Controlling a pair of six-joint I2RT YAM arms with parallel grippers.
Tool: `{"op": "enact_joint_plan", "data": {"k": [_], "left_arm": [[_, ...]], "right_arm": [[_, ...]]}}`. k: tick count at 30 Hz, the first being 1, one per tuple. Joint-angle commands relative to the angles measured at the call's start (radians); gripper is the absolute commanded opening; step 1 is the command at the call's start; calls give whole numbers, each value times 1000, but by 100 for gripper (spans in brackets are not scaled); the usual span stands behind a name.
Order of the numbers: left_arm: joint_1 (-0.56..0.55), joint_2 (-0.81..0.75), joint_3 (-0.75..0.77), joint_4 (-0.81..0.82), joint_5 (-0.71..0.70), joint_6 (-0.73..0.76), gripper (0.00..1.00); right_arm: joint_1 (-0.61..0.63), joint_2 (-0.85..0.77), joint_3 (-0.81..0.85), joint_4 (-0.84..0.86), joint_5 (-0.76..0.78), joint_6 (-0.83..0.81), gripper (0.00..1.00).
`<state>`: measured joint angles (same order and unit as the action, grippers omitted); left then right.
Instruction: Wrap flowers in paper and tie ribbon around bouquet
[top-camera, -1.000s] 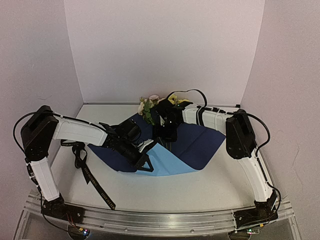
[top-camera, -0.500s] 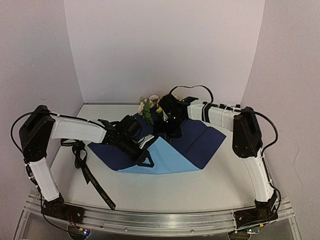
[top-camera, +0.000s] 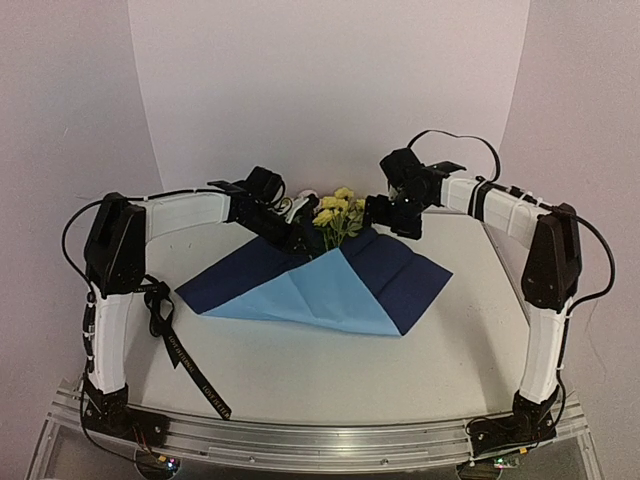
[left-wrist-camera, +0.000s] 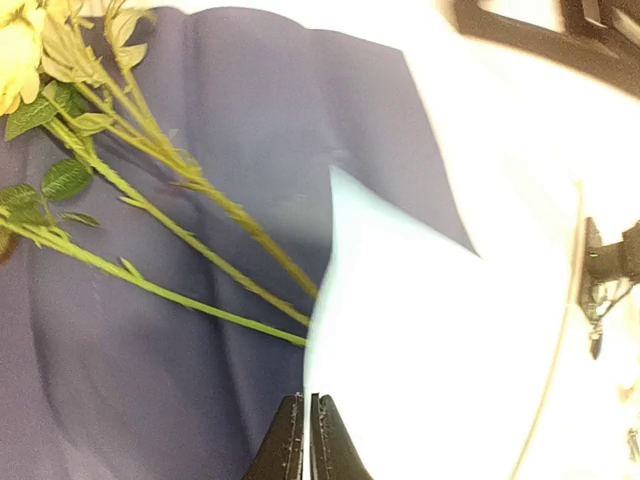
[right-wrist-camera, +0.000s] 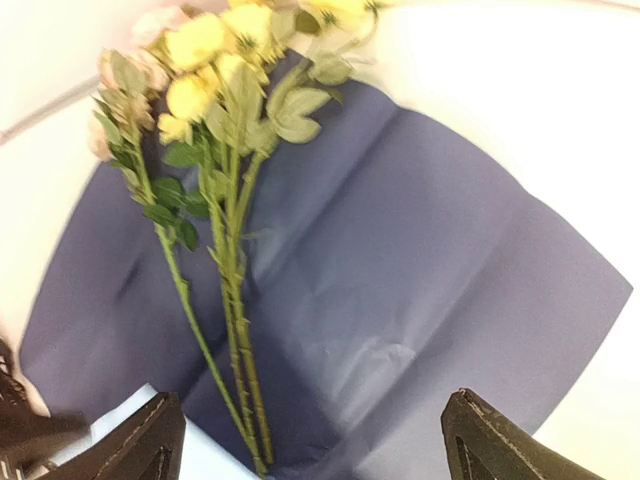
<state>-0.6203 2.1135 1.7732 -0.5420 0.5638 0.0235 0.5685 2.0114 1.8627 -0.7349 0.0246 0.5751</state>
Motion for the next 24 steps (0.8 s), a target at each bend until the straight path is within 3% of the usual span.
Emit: {"op": "enact_joint_plan", "data": {"k": [1, 4, 9, 12, 18, 24], "left_arm": [[34, 117, 113, -100, 30, 67, 3], [55, 133, 119, -79, 106, 65, 3], [69, 76, 49, -19, 137, 20, 16], [110, -7, -60, 95, 174, -114, 31], [129, -294, -398, 261, 233, -189, 58], [129, -555, -671, 354, 250, -266, 68]], "right_arm": [[22, -57, -49, -7, 46, -23, 92], [22, -72, -82, -5, 8, -45, 93], [30, -157, -288, 149, -214, -127, 98], [34, -211, -442, 264, -303, -151, 98], [125, -248, -559, 351, -283, -161, 98], [239, -283, -655, 446, -183, -121, 98]]}}
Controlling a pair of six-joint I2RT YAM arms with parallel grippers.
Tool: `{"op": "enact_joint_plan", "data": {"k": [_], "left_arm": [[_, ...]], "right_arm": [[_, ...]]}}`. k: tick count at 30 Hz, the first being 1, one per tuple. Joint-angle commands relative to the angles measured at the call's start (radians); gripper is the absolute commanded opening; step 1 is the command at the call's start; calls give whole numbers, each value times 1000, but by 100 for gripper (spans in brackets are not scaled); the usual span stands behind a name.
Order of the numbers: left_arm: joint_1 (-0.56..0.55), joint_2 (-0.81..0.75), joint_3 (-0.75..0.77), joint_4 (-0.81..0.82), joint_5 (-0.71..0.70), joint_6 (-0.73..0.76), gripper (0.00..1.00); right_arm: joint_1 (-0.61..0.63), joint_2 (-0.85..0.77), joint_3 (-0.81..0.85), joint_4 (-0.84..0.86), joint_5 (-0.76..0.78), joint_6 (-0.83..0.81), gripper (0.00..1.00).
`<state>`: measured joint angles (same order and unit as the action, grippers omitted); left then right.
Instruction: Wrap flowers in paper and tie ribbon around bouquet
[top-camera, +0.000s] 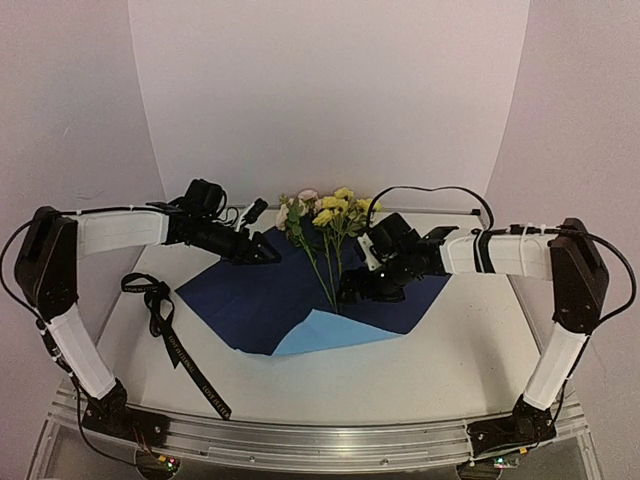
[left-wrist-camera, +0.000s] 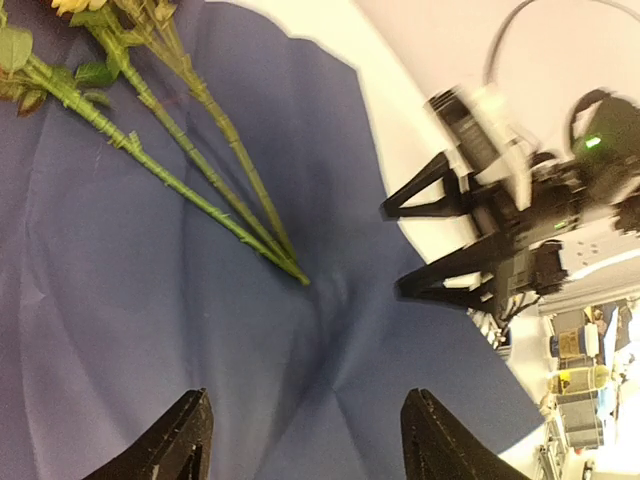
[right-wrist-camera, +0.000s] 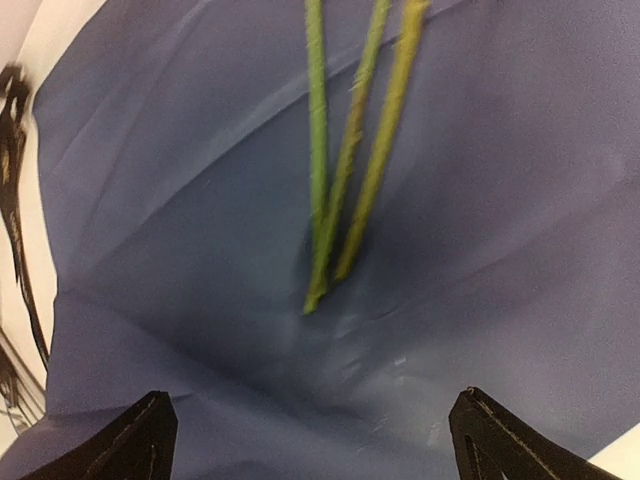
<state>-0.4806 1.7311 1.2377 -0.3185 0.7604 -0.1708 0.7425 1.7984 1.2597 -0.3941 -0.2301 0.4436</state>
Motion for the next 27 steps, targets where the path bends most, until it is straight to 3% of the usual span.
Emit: {"op": "enact_joint_plan", "data": {"k": [1, 5, 10, 16, 22, 27], "left_arm": [[-34, -199, -155, 110, 48, -60, 69], [-201, -291, -233, -24, -107, 16, 70], [-391, -352, -345, 2, -309, 14, 70], [-571, -374, -409, 24, -558, 22, 68], [-644, -372, -450, 95, -775, -98, 65], [-658, -420, -485, 154, -823, -132, 66]], "right_arm": [[68, -62, -56, 105, 86, 25, 98], [67, -35, -53, 90, 142, 79, 98], [62, -80, -101, 61, 176, 168, 98], [62, -219, -312, 61, 109, 323, 98], [115, -403, -557, 200, 40, 649, 97], [212, -403, -647, 357, 66, 912, 97]]}}
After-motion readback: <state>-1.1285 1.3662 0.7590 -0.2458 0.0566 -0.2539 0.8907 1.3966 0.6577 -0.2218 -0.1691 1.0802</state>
